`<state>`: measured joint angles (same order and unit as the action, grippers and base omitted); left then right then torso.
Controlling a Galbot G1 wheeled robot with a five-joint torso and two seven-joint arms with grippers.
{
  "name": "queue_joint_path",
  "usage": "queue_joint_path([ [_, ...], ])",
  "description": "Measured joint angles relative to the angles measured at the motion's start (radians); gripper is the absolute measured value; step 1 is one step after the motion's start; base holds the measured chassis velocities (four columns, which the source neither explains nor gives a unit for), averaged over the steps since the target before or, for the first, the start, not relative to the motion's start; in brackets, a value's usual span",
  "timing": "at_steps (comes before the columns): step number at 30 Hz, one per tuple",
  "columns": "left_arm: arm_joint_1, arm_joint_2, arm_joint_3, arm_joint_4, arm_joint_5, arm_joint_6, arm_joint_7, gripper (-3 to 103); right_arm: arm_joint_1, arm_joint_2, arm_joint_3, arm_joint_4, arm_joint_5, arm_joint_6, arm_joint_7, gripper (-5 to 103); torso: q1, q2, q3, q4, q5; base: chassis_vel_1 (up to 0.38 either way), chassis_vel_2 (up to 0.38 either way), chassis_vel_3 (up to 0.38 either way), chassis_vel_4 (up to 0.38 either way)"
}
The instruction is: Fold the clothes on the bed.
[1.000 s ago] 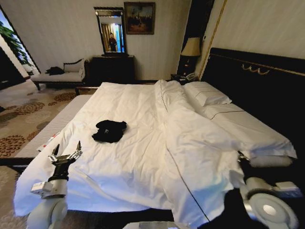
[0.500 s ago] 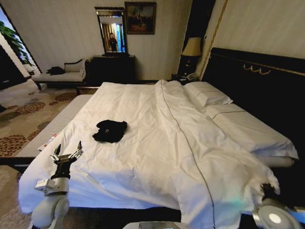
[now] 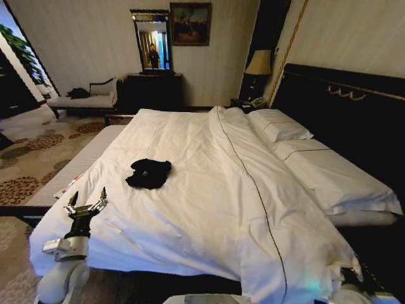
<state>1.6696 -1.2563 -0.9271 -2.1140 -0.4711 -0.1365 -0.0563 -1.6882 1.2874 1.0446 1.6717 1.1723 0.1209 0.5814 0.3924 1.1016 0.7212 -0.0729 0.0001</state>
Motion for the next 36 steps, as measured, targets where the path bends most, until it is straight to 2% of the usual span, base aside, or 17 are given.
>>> queue_joint_path([
  [3,0.007,0.001,-0.009,-0.003,-0.002,0.0,0.0,100,0.011,0.0,-0.011,-0.013,-0.021,-0.009,0.027,2,0.0,0.0,0.0,0.0,-0.0003,0.0,0.0,0.0,0.0],
  [5,0.01,0.003,-0.015,-0.005,-0.005,0.0,-0.001,100,0.014,0.004,-0.02,-0.019,-0.058,-0.022,0.058,7,0.0,0.0,0.0,-0.0004,-0.0004,0.0,0.0,0.0,0.0],
  [6,0.012,0.006,-0.02,-0.009,-0.007,0.0,-0.001,100,0.017,0.009,-0.026,-0.028,-0.119,-0.03,0.096,18,0.0,0.0,0.0,-0.0025,-0.0007,0.0,0.0,0.0,0.0],
  [7,0.013,0.006,-0.02,-0.011,-0.007,0.0,-0.001,100,0.018,0.011,-0.027,-0.028,-0.148,-0.029,0.109,22,0.0,0.0,0.0,-0.0029,-0.0009,0.0,0.0,0.0,0.0],
  [9,0.015,0.007,-0.022,-0.014,-0.007,0.0,-0.001,100,0.017,0.013,-0.024,-0.026,-0.189,-0.021,0.123,22,0.0,0.0,0.0,-0.0031,-0.0008,0.0,0.0,0.0,0.0],
  [10,0.017,0.008,-0.022,-0.015,-0.007,0.0,-0.001,100,0.016,0.015,-0.02,-0.024,-0.211,-0.015,0.128,28,0.0,0.0,0.0,-0.0036,-0.0006,0.0,0.0,0.0,0.0],
  [11,0.02,0.009,-0.022,-0.018,-0.008,0.0,-0.001,100,0.011,0.016,-0.01,-0.014,-0.25,-0.003,0.131,28,0.0,0.0,0.0,-0.0034,-0.0004,0.0,0.0,0.0,0.0],
  [13,0.03,0.016,-0.023,-0.024,-0.008,-0.001,-0.001,100,-0.017,0.018,0.045,0.044,-0.405,0.035,0.122,44,0.0,0.0,0.0,-0.0019,-0.0006,0.0,0.0,0.0,0.0],
  [14,0.03,0.016,-0.023,-0.024,-0.008,-0.001,-0.001,100,-0.017,0.018,0.045,0.044,-0.405,0.035,0.122,44,0.0,0.0,0.0,-0.0019,-0.0006,0.0,0.0,0.0,0.0],
  [15,0.033,0.02,-0.023,-0.025,-0.009,-0.002,-0.002,100,-0.031,0.018,0.068,0.072,-0.445,0.044,0.112,44,0.0,0.0,0.0,-0.0012,-0.0006,0.0,0.0,0.0,0.0],
  [18,0.037,0.038,-0.017,-0.034,-0.013,-0.004,-0.002,100,-0.088,0.016,0.146,0.188,-0.503,0.065,0.061,61,0.0,0.0,0.0,-0.001,-0.0008,0.0,0.0,0.0,0.0],
  [24,0.041,0.057,0.013,-0.074,-0.021,-0.004,-0.011,100,-0.144,0.025,0.184,0.409,-0.486,0.07,-0.013,77,0.0,0.0,0.0,-0.0005,-0.0003,0.0,0.0,0.0,0.0],
  [27,0.04,0.068,0.053,-0.112,-0.028,0.015,-0.023,100,-0.187,0.07,0.104,0.591,-0.492,0.082,-0.075,93,0.0,0.0,0.0,-0.0003,-0.0003,0.0,0.0,0.0,0.0],
  [30,0.04,0.074,0.075,-0.131,-0.032,0.028,-0.029,100,-0.207,0.101,0.032,0.659,-0.511,0.089,-0.114,97,0.0,0.0,0.0,-0.0005,-0.0003,0.0,0.0,0.0,0.0],
  [32,0.04,0.077,0.109,-0.159,-0.033,0.048,-0.034,100,-0.223,0.15,-0.076,0.721,-0.553,0.105,-0.223,100,0.0,0.0,0.0,-0.0006,-0.0004,0.0,0.0,0.0,0.0],
  [35,0.048,0.069,0.124,-0.176,-0.033,0.059,-0.035,100,-0.223,0.164,-0.107,0.723,-0.578,0.12,-0.285,100,0.0,0.0,0.0,-0.0008,-0.0003,0.0,0.0,0.0,0.0],
  [36,0.076,0.054,0.137,-0.204,-0.034,0.07,-0.034,100,-0.224,0.165,-0.132,0.717,-0.61,0.141,-0.354,100,0.0,0.0,0.0,-0.0006,-0.0003,0.0,0.0,0.0,0.0],
])
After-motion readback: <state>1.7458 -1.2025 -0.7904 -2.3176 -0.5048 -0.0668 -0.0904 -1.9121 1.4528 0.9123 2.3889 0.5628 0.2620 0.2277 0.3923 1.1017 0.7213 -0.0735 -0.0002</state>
